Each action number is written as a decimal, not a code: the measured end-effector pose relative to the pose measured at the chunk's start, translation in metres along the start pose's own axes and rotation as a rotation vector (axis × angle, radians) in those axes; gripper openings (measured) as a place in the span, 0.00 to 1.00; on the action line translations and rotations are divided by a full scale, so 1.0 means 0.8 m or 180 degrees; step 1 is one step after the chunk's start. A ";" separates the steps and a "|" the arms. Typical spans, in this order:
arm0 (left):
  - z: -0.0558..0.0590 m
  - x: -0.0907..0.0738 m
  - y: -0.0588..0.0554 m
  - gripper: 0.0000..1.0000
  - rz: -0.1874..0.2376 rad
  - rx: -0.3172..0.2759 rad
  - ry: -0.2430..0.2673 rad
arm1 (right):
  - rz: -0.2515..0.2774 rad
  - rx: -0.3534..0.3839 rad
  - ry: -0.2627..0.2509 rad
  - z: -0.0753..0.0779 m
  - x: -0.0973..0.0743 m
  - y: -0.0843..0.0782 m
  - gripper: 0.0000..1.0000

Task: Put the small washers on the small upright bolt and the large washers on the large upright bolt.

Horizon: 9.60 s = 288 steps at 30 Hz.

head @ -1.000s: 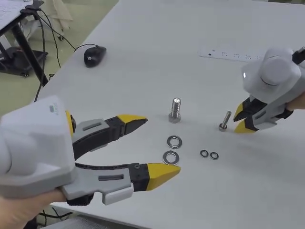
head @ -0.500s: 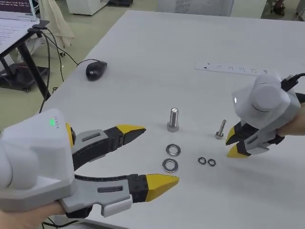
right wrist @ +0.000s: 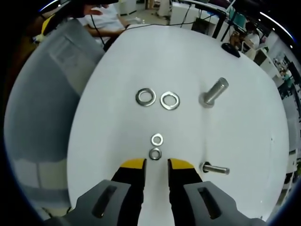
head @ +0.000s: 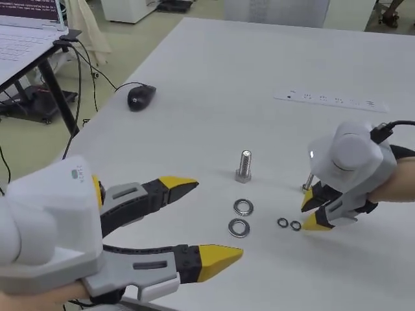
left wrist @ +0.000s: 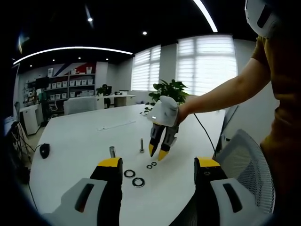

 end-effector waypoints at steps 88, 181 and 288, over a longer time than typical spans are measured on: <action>-0.001 0.019 0.000 0.61 0.0006 0.0012 -0.0103 | -0.0139 0.0124 -0.0419 0.076 -0.083 -0.003 0.12; 0.002 0.010 0.006 0.60 0.0025 0.0044 -0.0054 | -0.0172 0.0157 -0.0256 0.045 -0.039 -0.020 0.17; 0.000 0.021 0.000 0.60 0.0004 0.0023 -0.0096 | -0.0196 0.0210 -0.0300 0.068 -0.062 -0.014 0.12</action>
Point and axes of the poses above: the centre of the closed fingertips' face, and the gripper's own axes: x roughly forward along the fingers, z roughly to its right, y roughly out of its top, the point moved 3 cm from there along -x, roughly backward along the fingers, and after that the axes turned 8 degrees about x, right-handed, at the moved point
